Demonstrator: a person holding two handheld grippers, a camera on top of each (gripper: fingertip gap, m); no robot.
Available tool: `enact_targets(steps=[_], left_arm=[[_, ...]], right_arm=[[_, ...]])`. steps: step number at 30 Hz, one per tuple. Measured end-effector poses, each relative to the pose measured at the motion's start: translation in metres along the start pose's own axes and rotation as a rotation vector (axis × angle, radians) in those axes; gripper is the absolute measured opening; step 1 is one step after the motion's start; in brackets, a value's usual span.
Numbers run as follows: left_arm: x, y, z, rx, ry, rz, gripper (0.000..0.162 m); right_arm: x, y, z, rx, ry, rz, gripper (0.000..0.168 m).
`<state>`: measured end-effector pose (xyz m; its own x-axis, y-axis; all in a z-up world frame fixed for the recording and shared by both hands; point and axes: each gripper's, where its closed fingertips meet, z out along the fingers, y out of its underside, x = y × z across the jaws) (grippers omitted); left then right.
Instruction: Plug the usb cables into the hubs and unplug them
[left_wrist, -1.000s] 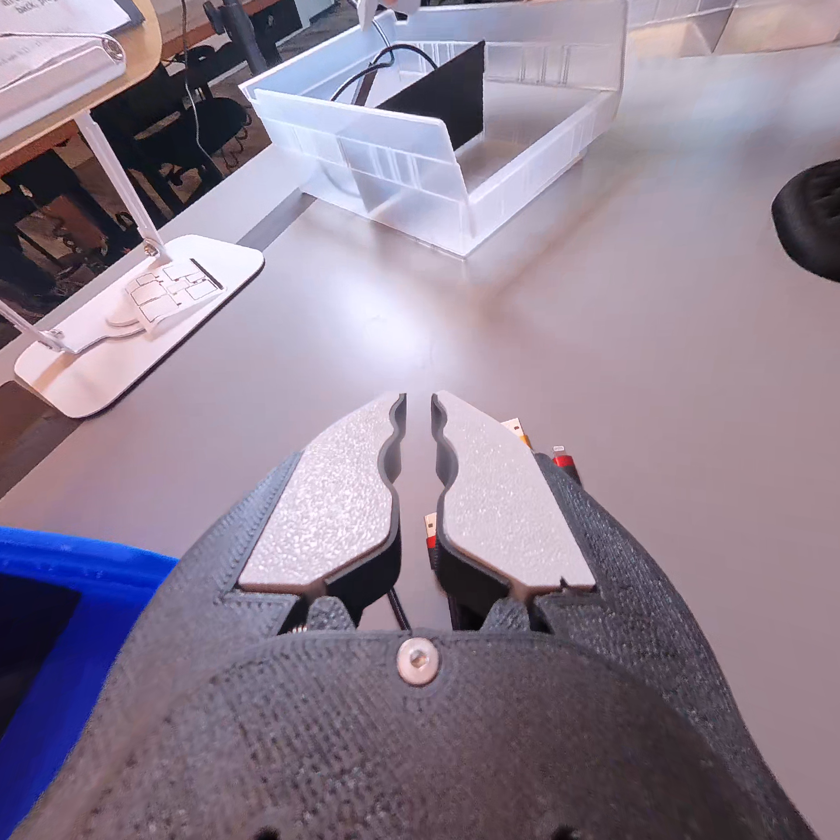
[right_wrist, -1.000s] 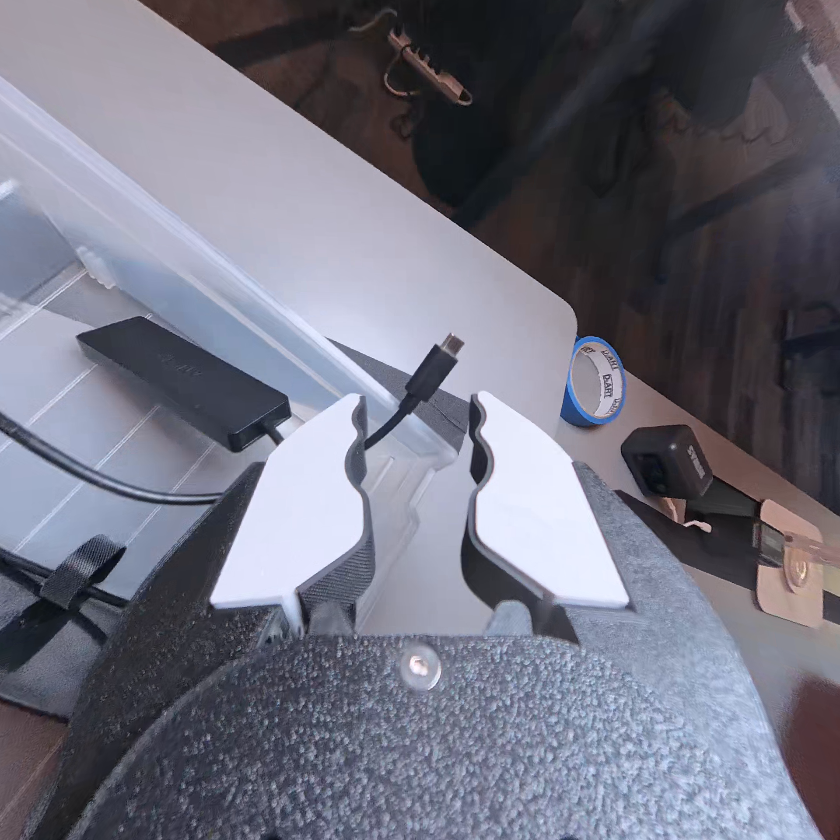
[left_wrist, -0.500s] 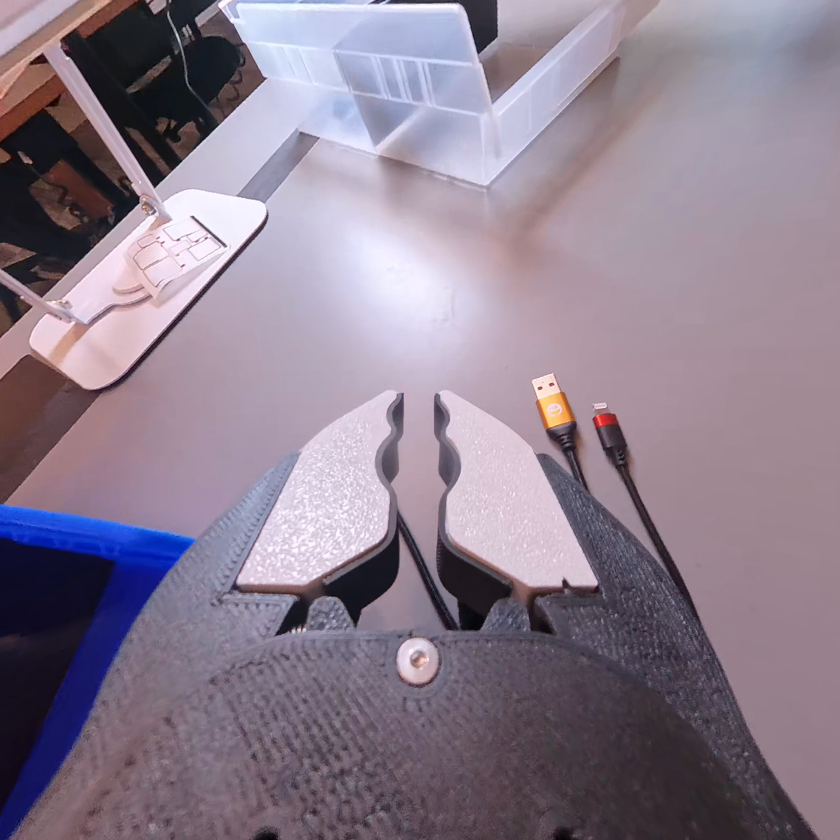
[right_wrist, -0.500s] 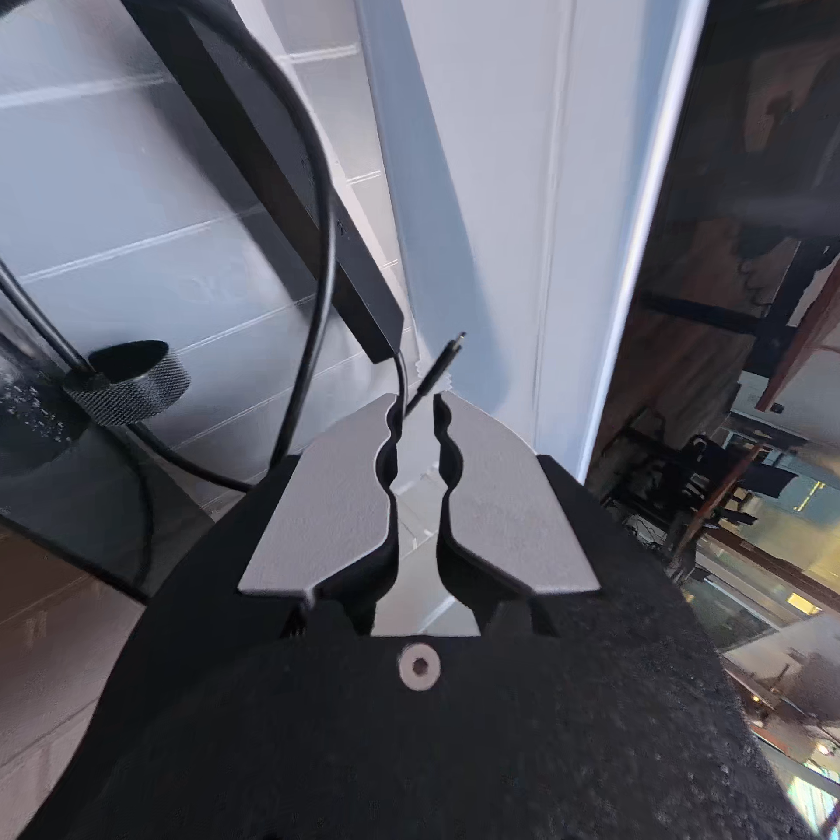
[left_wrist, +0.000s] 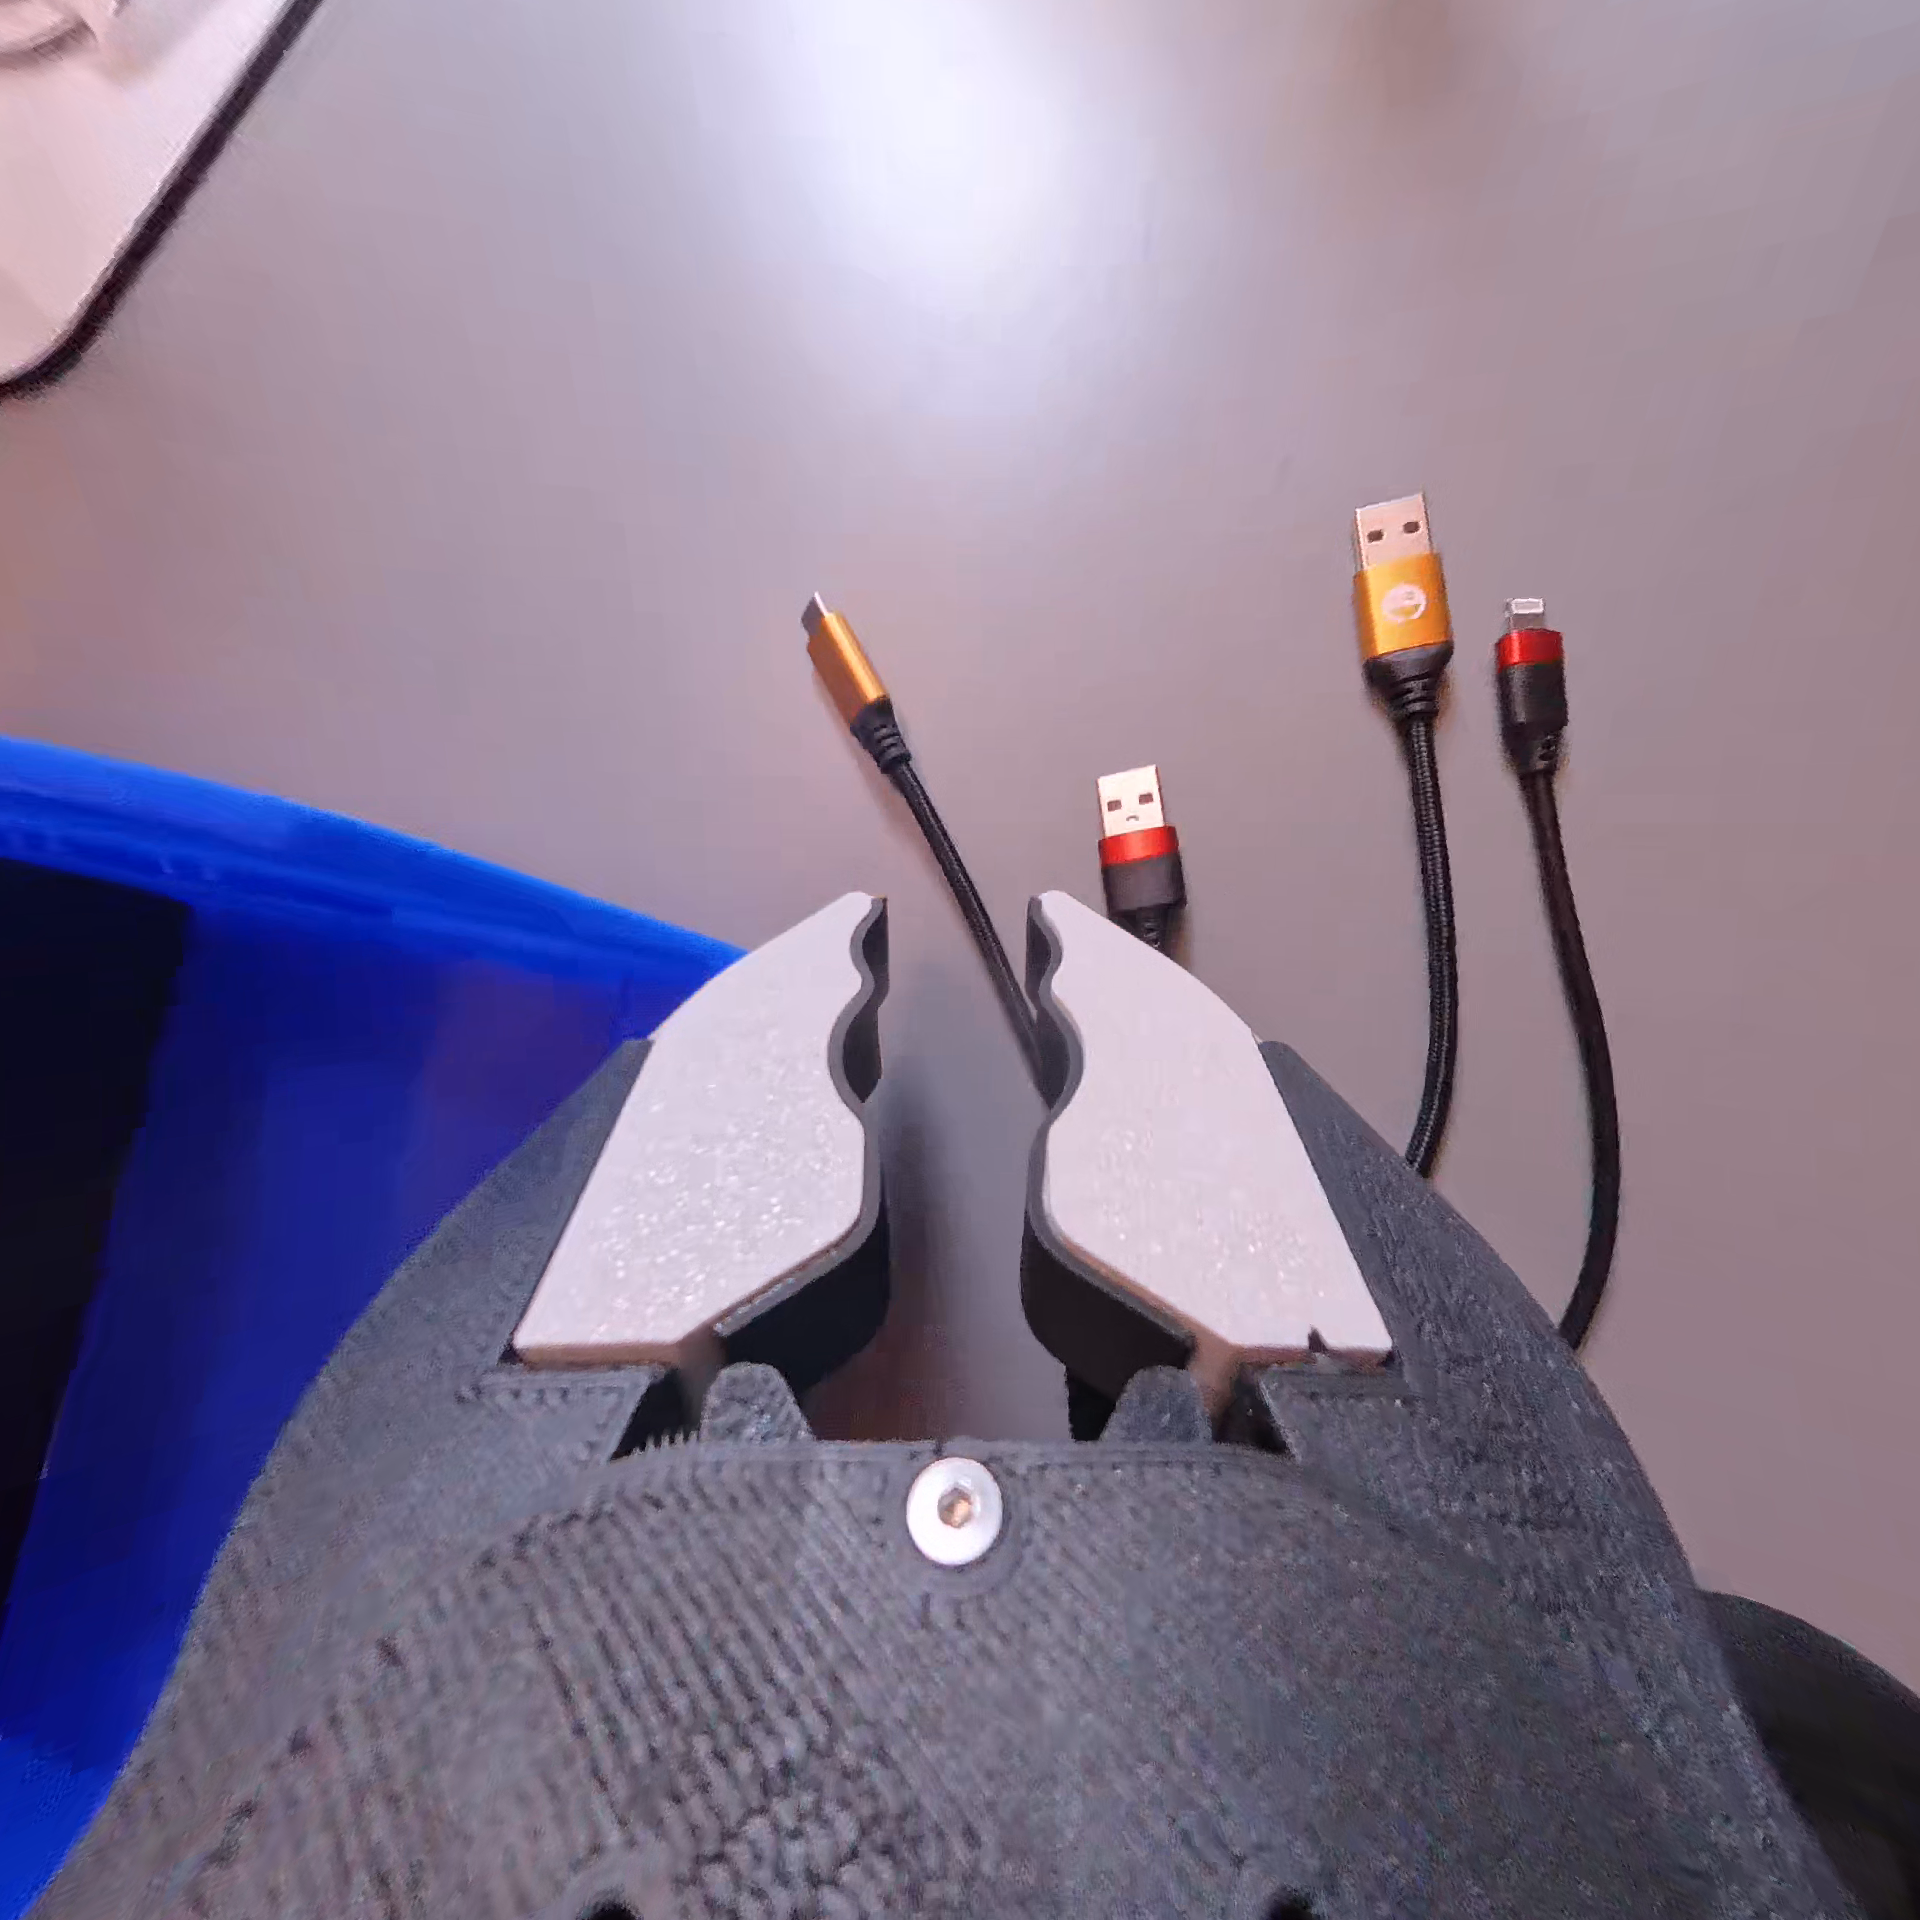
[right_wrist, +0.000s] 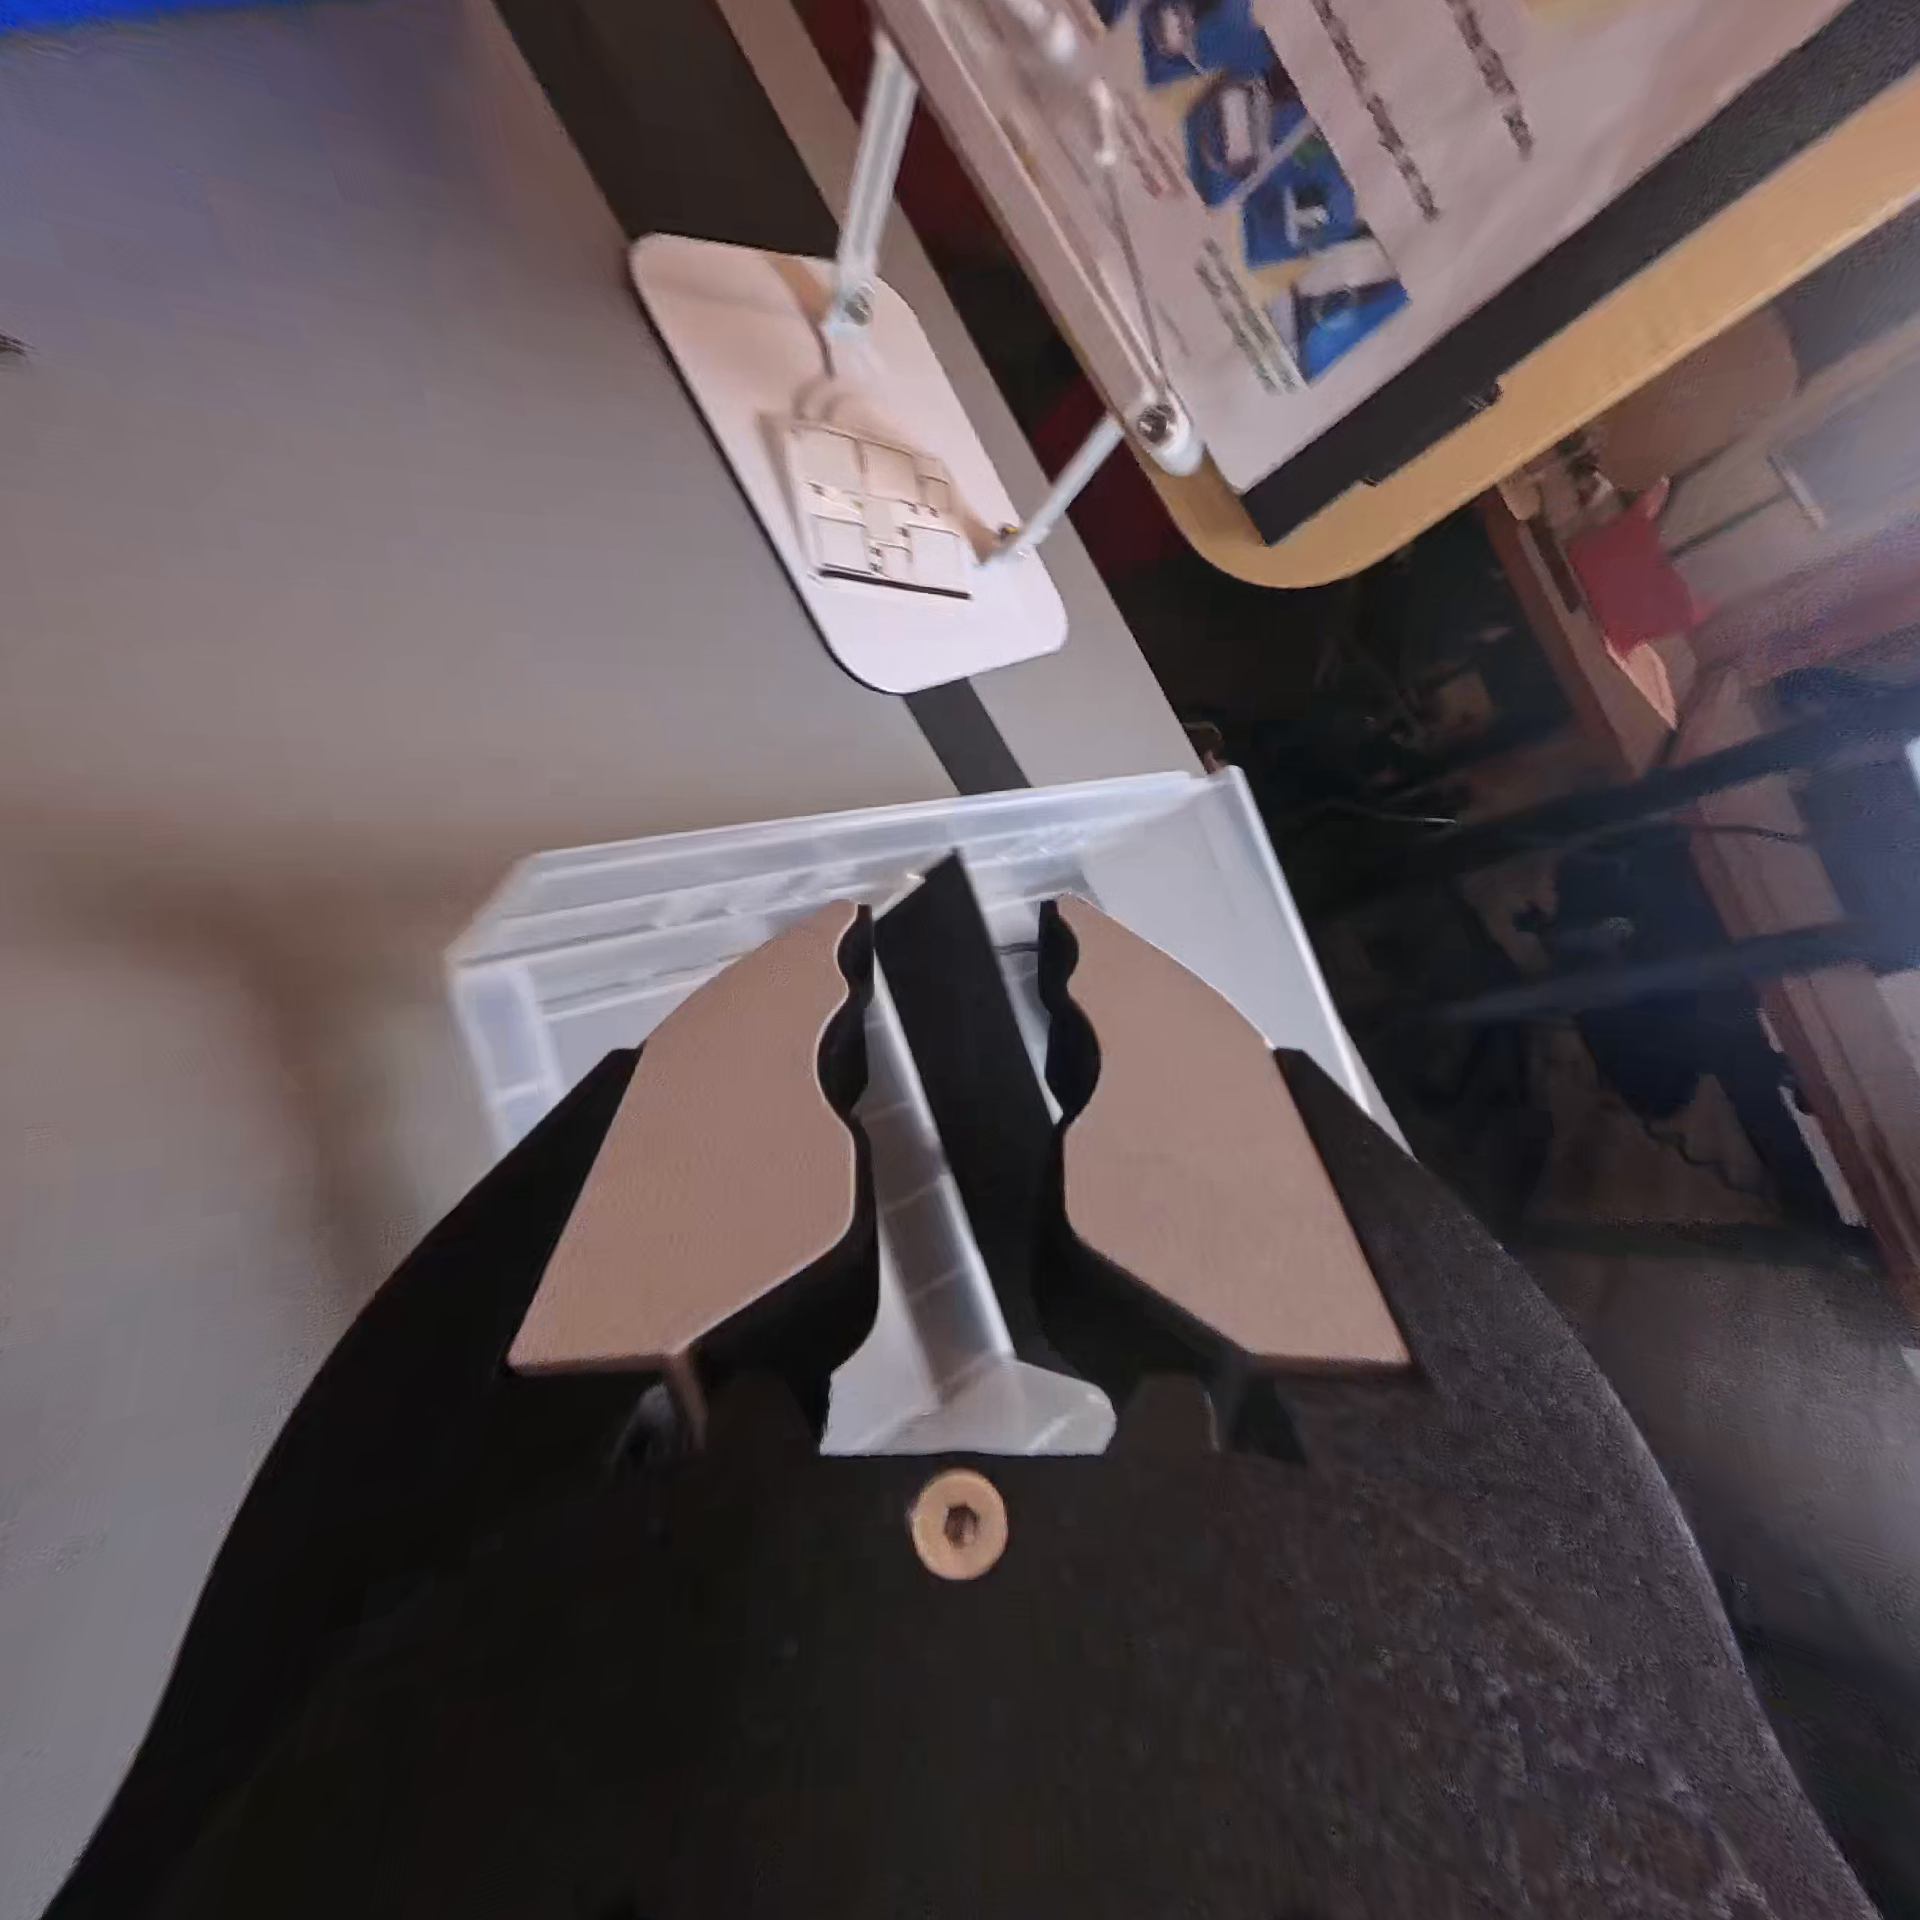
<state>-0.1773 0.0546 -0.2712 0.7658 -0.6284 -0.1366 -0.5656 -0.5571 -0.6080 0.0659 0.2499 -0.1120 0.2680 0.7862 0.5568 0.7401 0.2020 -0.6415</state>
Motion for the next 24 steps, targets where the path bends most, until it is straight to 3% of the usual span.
enact_targets(steps=[4, 9, 13, 17, 24], left_arm=[[0.008, 0.016, 0.004, -0.119, 0.016, 0.002, 0.022], [0.02, 0.014, 0.006, -0.11, 0.059, -0.028, 0.005], [0.021, 0.011, 0.006, -0.108, 0.04, 0.073, 0.004], [0.028, -0.01, -0.01, -0.002, 0.097, 0.057, 0.003], [0.049, 0.018, -0.02, -0.101, 0.252, 0.044, 0.013]], right_arm=[[-0.072, -0.011, -0.018, 0.087, -0.143, 0.042, 0.03], [-0.124, -0.018, -0.032, 0.15, -0.28, 0.093, 0.029], [-0.145, -0.027, -0.039, 0.189, -0.33, 0.095, 0.027], [-0.16, -0.031, -0.041, 0.207, -0.359, 0.089, 0.027], [-0.176, -0.023, -0.038, 0.2, -0.409, 0.133, 0.026]])
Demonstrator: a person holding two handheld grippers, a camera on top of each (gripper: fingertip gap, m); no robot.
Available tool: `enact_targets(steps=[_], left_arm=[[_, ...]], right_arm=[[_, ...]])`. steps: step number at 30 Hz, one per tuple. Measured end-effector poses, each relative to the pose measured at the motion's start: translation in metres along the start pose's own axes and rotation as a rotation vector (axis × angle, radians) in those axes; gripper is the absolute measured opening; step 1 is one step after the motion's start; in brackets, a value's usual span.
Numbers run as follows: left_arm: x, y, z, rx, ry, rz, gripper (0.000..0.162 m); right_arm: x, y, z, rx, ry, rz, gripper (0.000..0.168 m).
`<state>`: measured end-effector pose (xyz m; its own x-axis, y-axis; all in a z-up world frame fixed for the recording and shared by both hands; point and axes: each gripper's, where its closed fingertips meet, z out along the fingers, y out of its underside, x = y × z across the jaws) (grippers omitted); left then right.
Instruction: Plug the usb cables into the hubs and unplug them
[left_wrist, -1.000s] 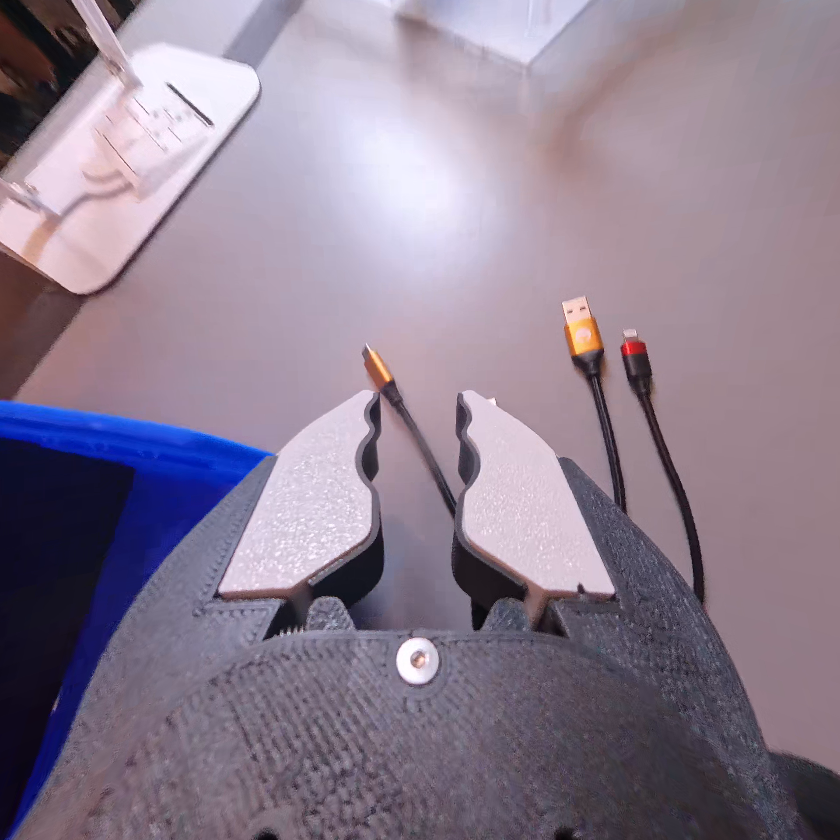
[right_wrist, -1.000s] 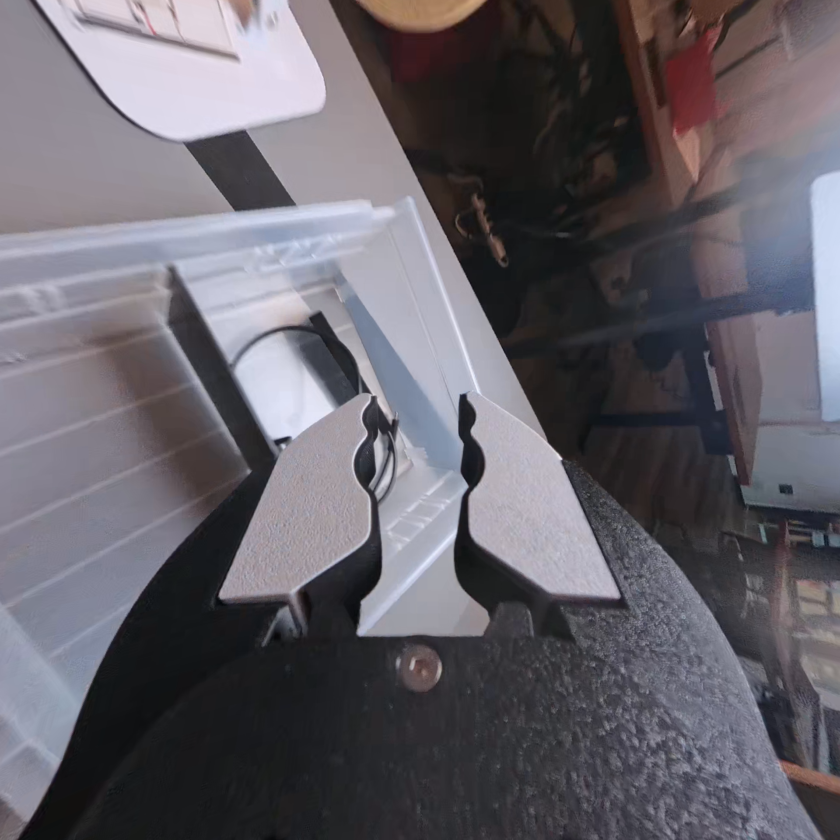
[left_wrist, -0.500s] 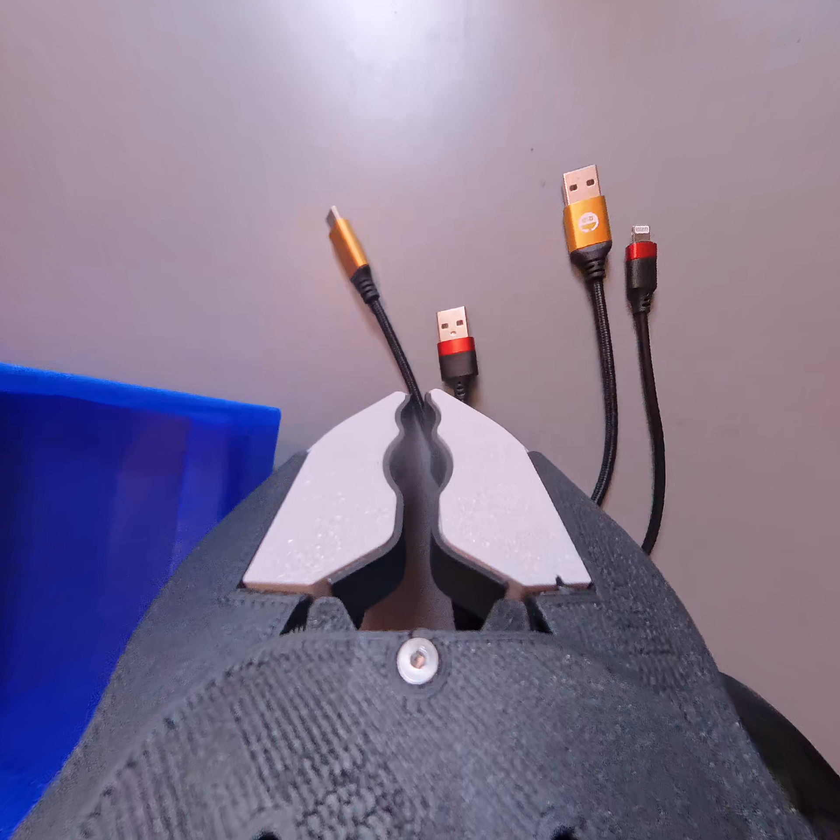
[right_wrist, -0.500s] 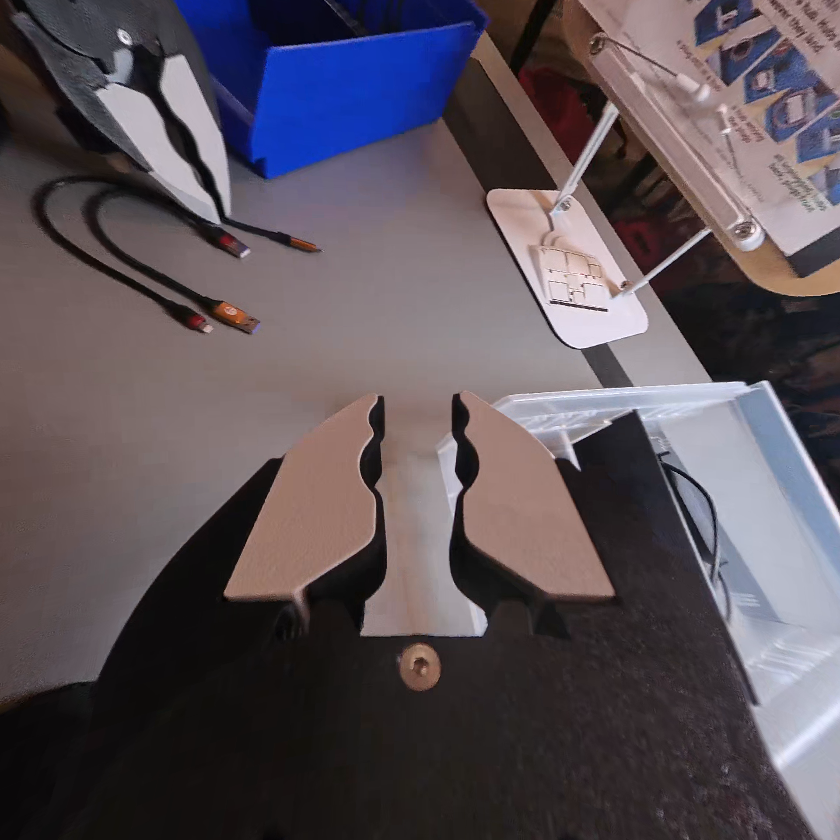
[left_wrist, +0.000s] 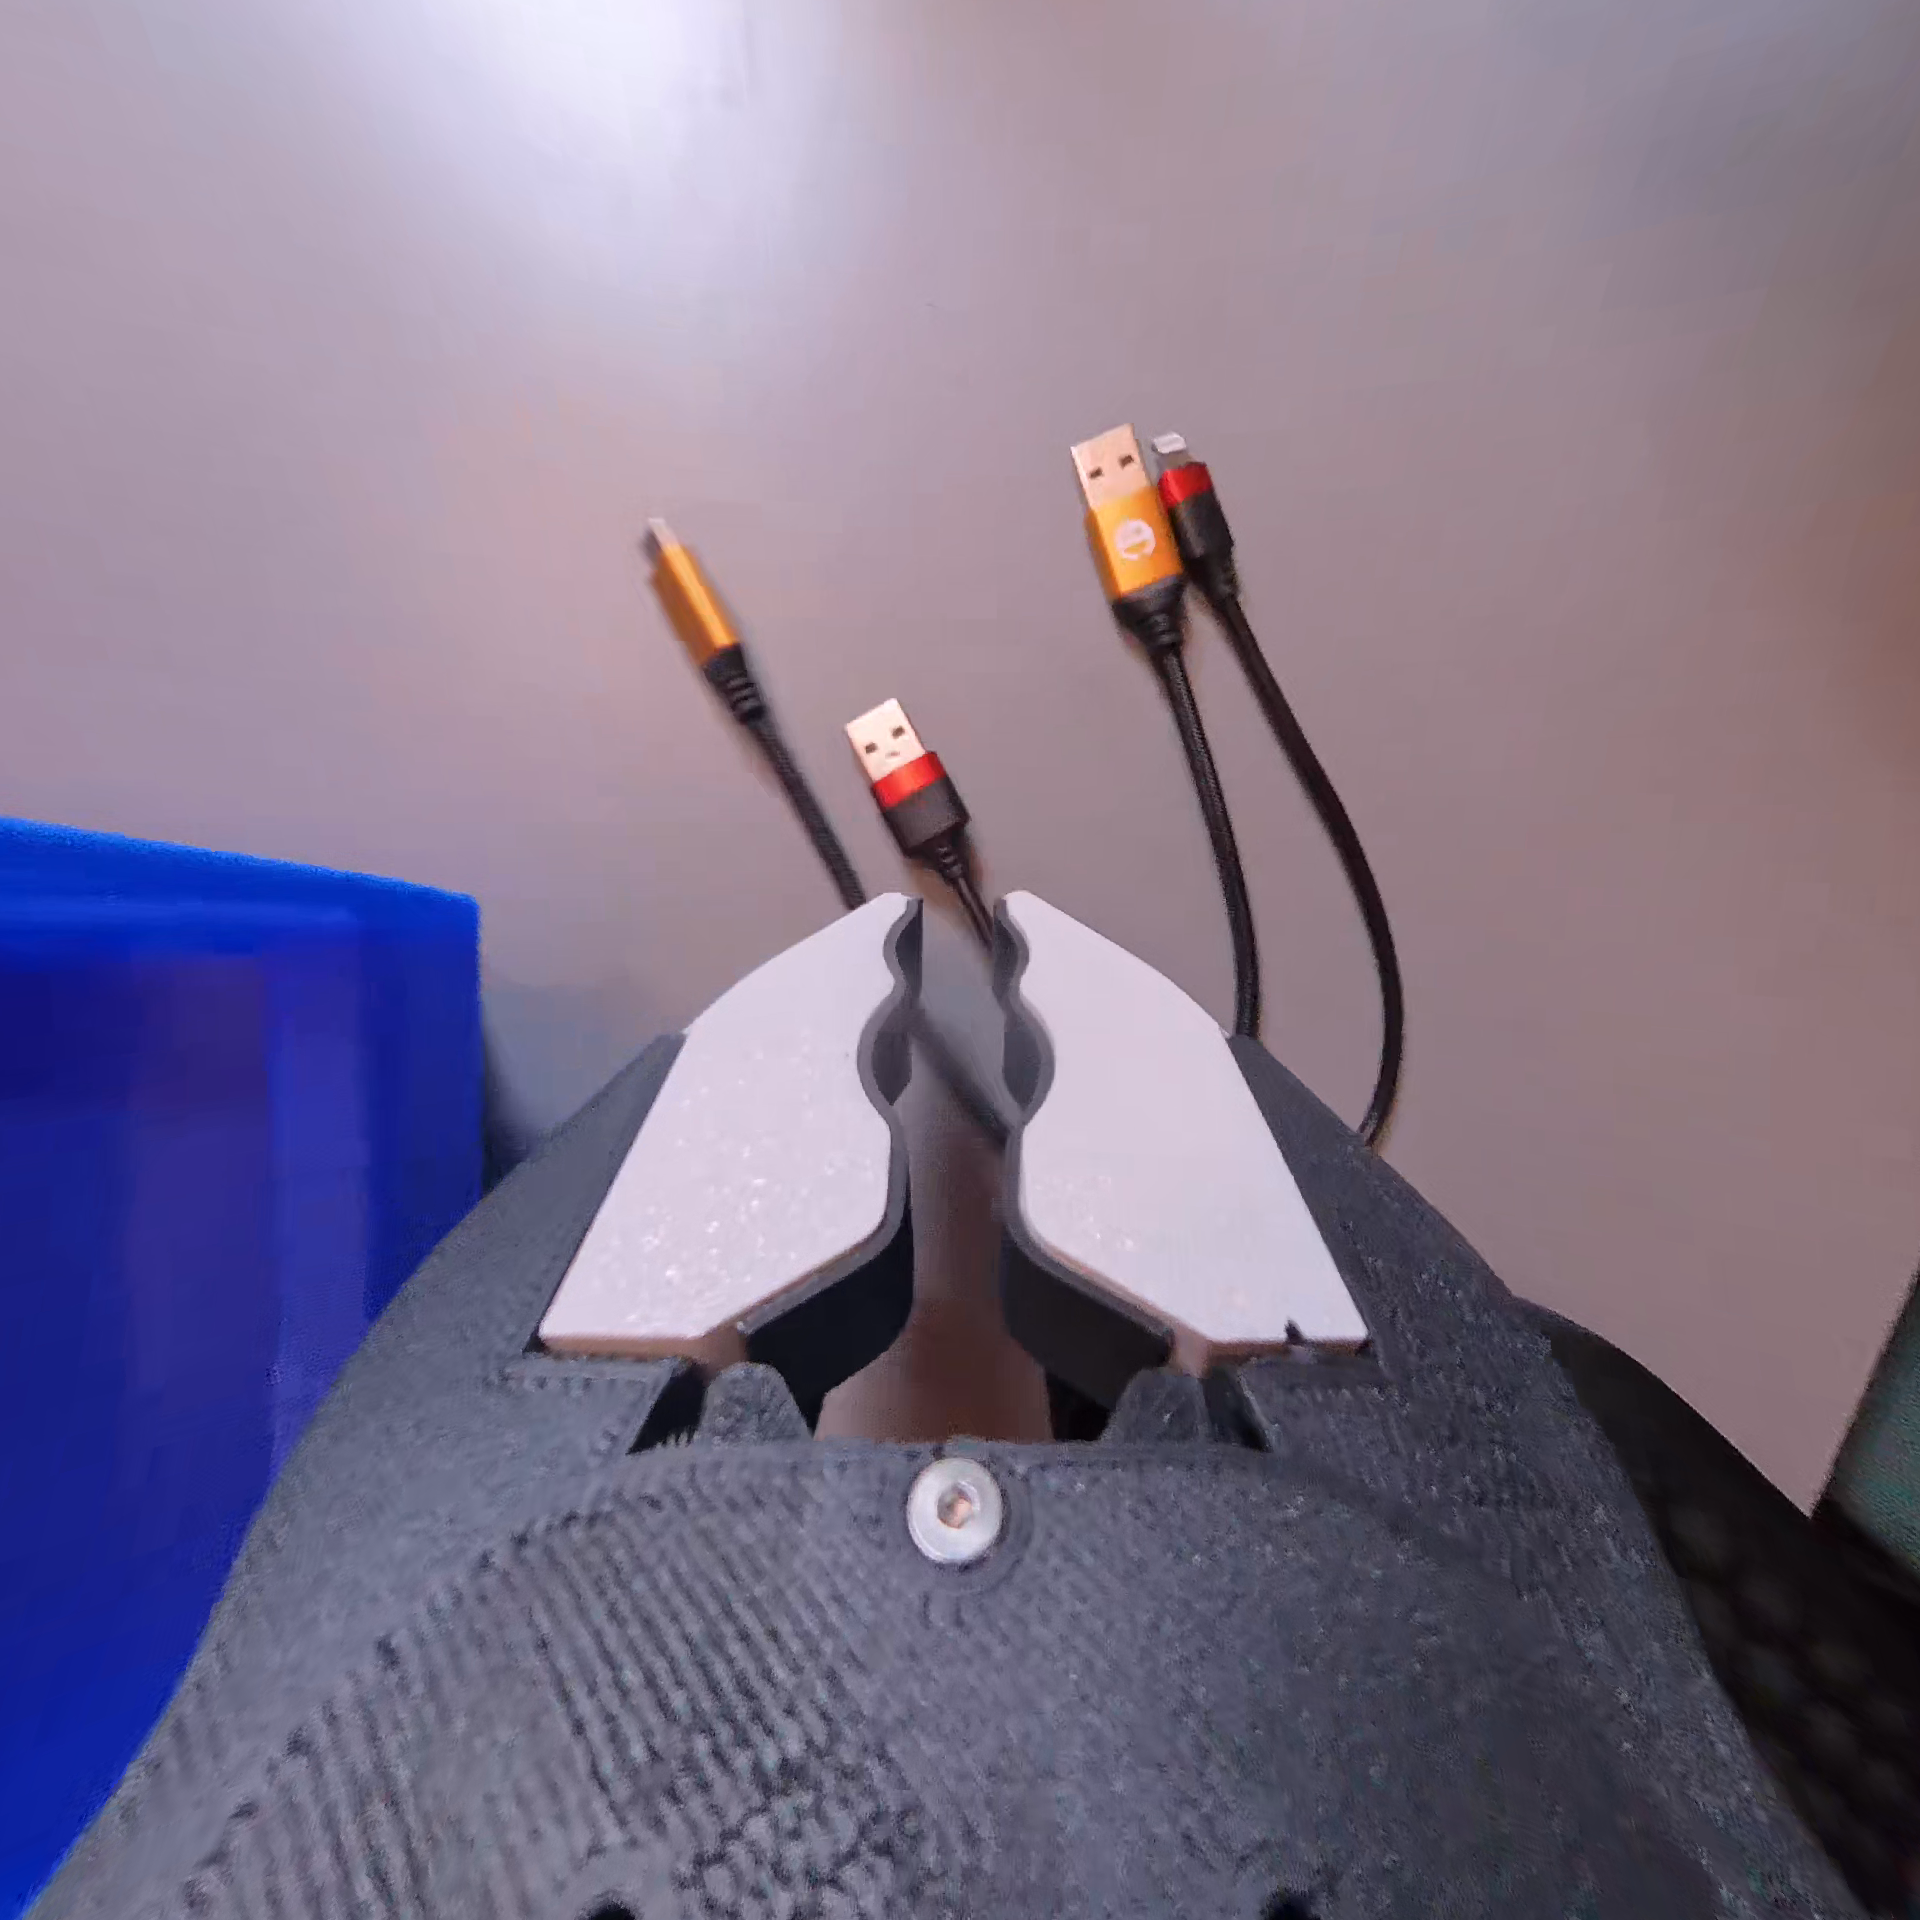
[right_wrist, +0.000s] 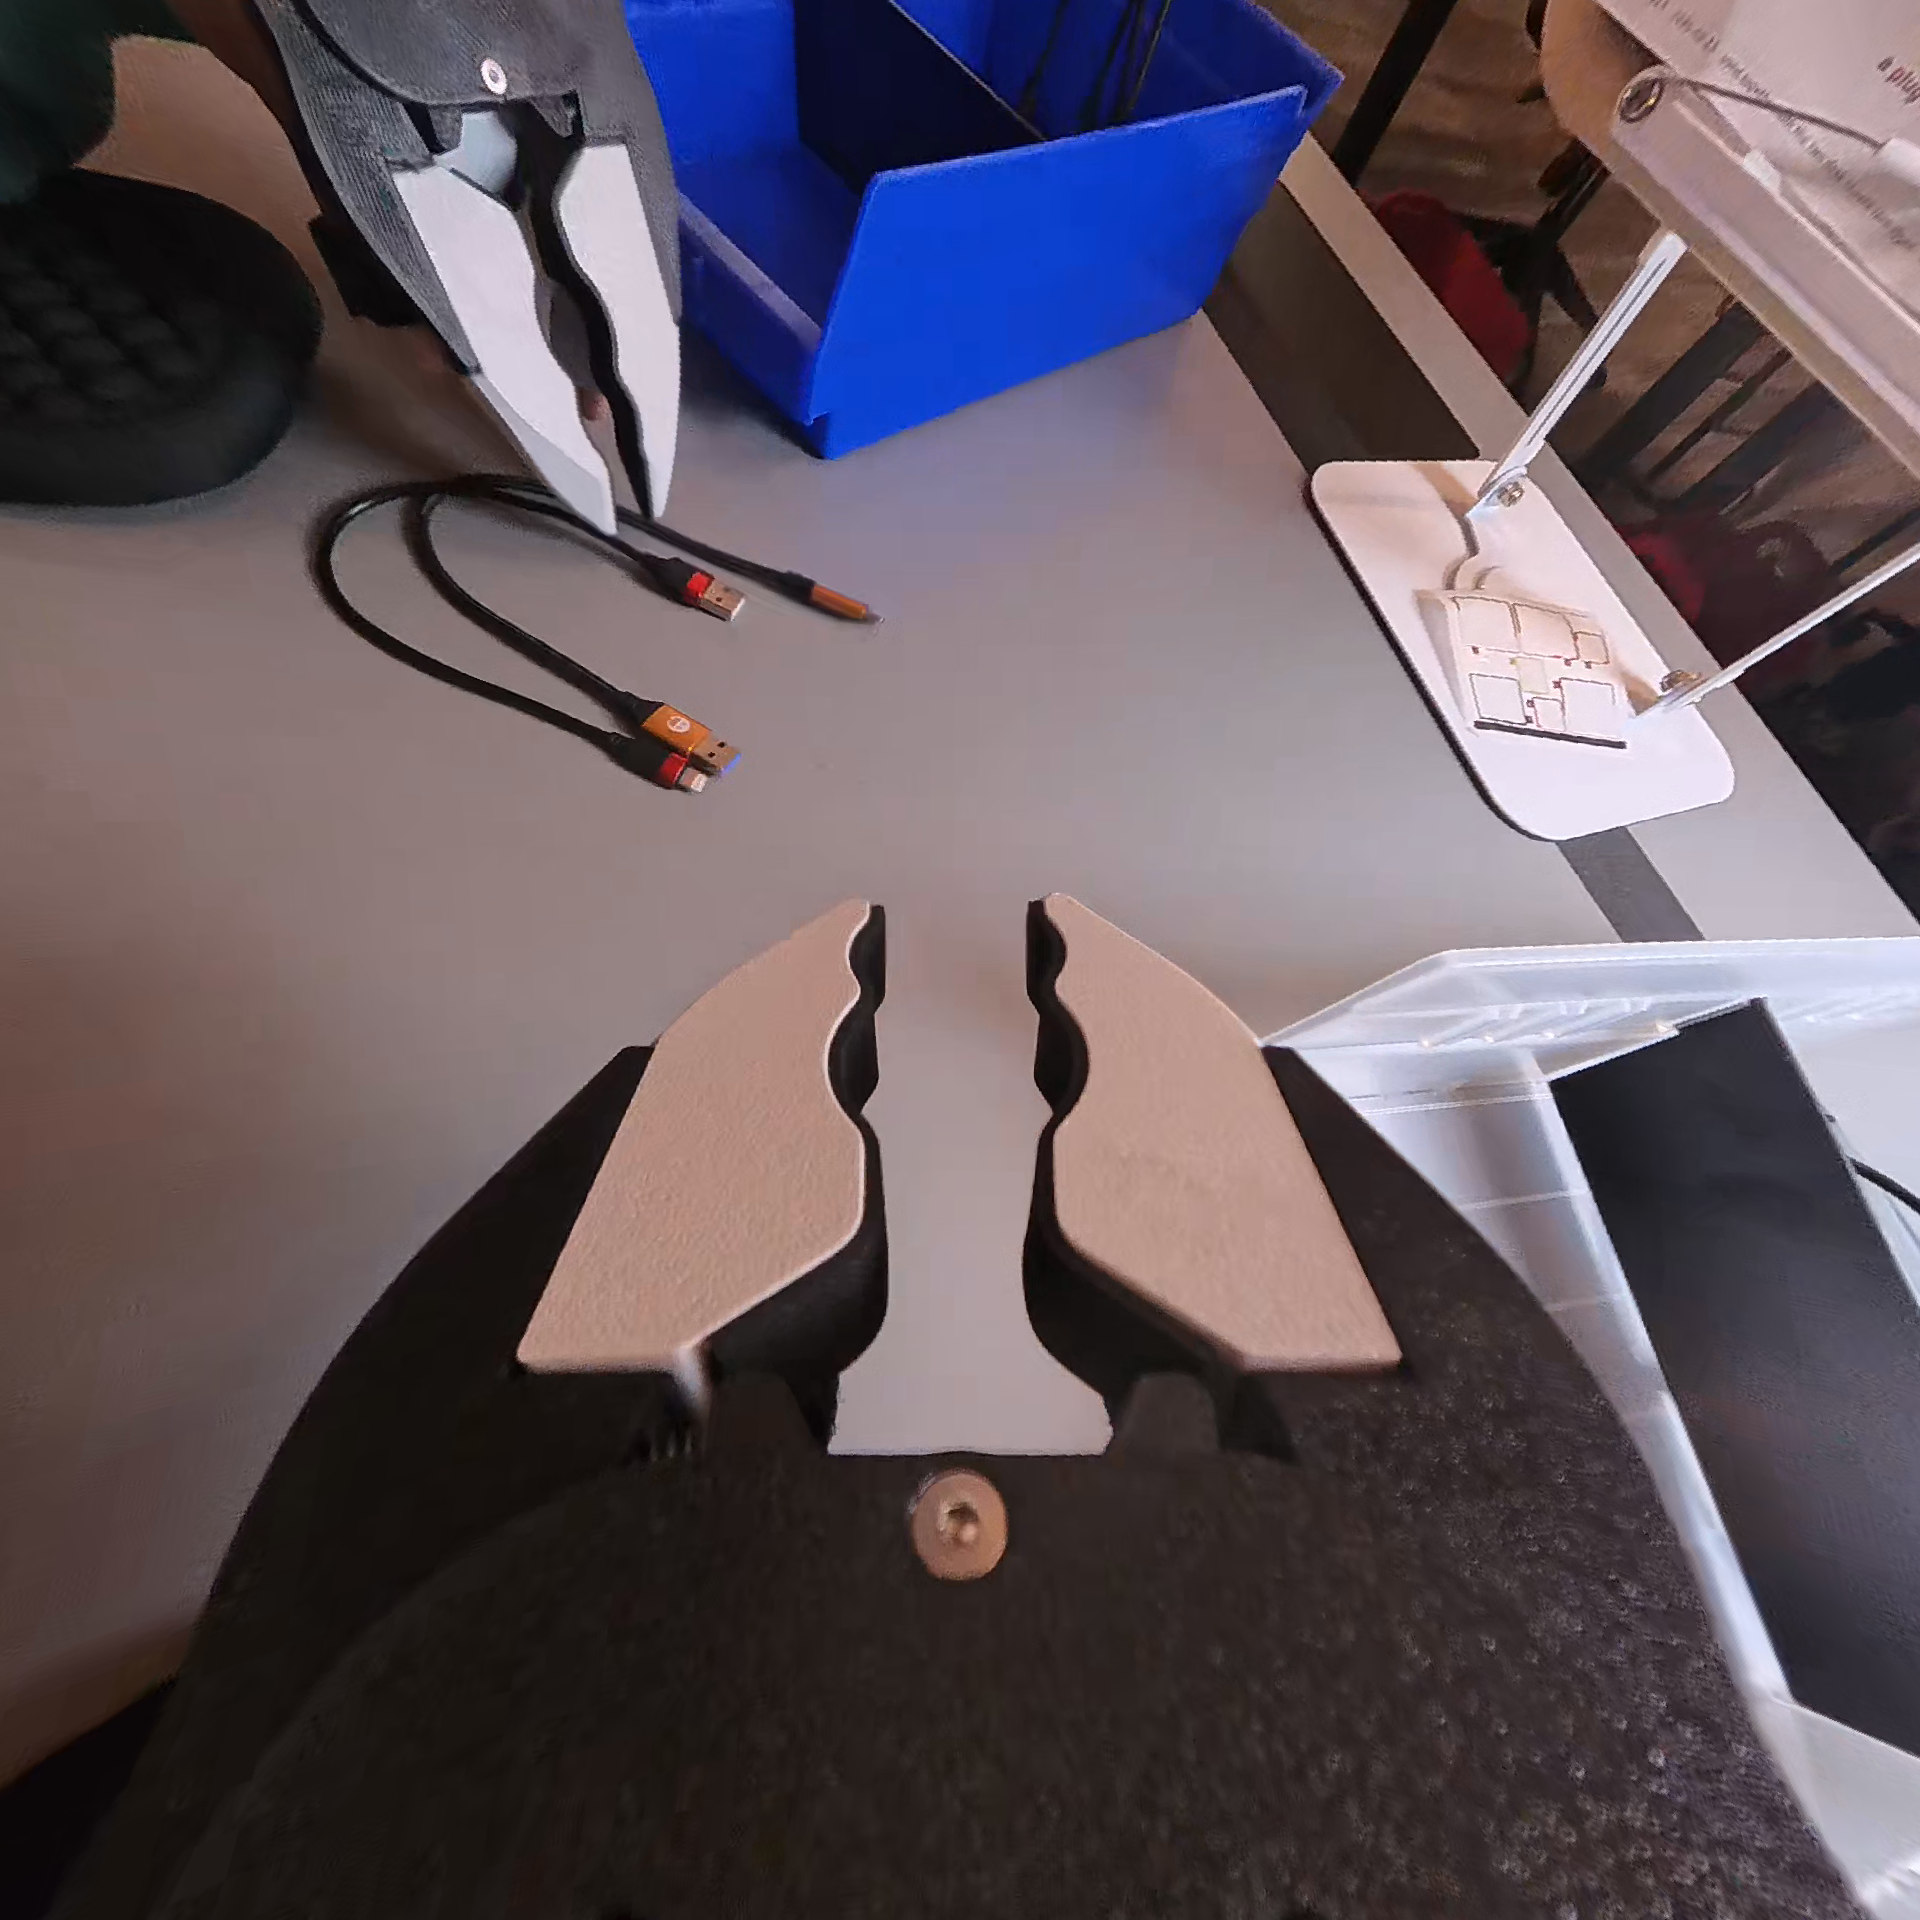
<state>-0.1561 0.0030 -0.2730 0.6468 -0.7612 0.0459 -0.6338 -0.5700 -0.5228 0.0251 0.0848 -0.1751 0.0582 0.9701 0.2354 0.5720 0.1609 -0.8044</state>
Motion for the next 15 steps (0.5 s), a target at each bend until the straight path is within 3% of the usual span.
enact_targets(steps=[5, 15], left_arm=[[0.009, 0.014, 0.002, -0.068, 0.059, -0.032, 0.031], [-0.014, 0.022, 0.0, -0.172, -0.183, -0.004, 0.04]], right_arm=[[-0.004, 0.003, 0.004, 0.001, -0.005, 0.012, 0.026], [-0.01, 0.007, 0.01, 0.007, -0.021, 0.034, 0.025]])
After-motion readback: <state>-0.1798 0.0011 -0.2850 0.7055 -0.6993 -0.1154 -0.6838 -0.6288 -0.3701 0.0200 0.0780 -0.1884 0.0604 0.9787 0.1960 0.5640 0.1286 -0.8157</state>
